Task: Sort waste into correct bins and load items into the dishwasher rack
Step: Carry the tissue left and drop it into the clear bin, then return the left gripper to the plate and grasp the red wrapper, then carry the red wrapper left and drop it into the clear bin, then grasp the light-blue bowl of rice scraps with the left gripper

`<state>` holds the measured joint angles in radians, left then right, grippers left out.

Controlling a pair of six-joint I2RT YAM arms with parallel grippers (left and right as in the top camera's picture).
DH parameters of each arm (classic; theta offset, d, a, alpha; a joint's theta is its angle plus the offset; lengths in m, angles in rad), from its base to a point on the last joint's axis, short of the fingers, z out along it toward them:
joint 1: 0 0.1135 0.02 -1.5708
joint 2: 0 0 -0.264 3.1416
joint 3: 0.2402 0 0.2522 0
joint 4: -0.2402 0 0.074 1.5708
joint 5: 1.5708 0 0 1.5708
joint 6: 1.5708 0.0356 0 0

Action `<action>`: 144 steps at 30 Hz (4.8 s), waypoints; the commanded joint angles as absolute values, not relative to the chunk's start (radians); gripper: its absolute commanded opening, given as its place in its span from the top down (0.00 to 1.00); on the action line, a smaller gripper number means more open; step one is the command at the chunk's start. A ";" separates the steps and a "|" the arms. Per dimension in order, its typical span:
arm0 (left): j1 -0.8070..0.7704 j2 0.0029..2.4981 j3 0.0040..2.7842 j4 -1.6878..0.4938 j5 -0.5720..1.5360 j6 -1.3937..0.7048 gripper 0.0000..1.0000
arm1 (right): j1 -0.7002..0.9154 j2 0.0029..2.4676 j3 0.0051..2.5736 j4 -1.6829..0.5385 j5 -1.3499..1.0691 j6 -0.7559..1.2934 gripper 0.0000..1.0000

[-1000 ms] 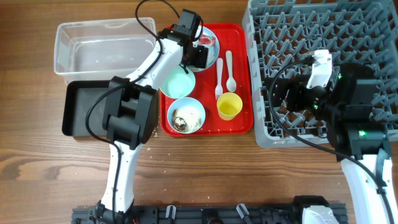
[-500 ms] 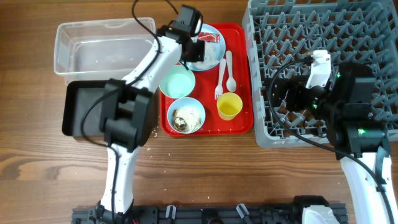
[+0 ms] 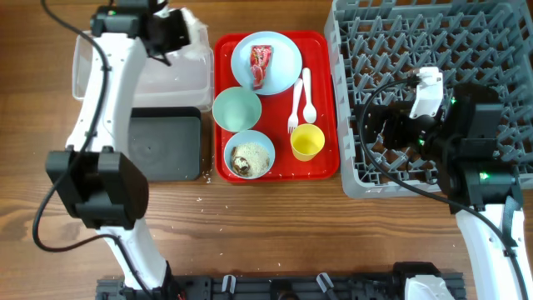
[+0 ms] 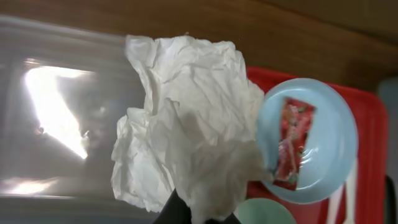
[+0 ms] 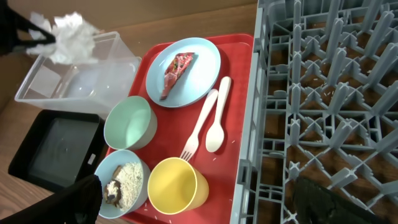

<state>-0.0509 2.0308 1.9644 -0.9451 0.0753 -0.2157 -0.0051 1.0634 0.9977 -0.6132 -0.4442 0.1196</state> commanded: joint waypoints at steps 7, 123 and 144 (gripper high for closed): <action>0.002 2.122 1.952 -0.933 0.076 -0.213 0.00 | 0.000 1.086 1.015 -0.611 -0.433 0.133 0.00; -0.644 1.895 1.244 -0.640 0.108 -0.896 0.96 | 0.000 1.096 1.014 -0.698 -0.392 0.134 0.00; -0.126 1.454 1.157 -0.968 0.455 -0.187 0.96 | 0.000 1.096 1.014 -0.693 -0.392 0.164 0.00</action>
<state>-0.2604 1.4483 1.2148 -0.9794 0.3065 -0.3759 -0.0051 1.0893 0.9977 -0.6952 -0.4023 0.1452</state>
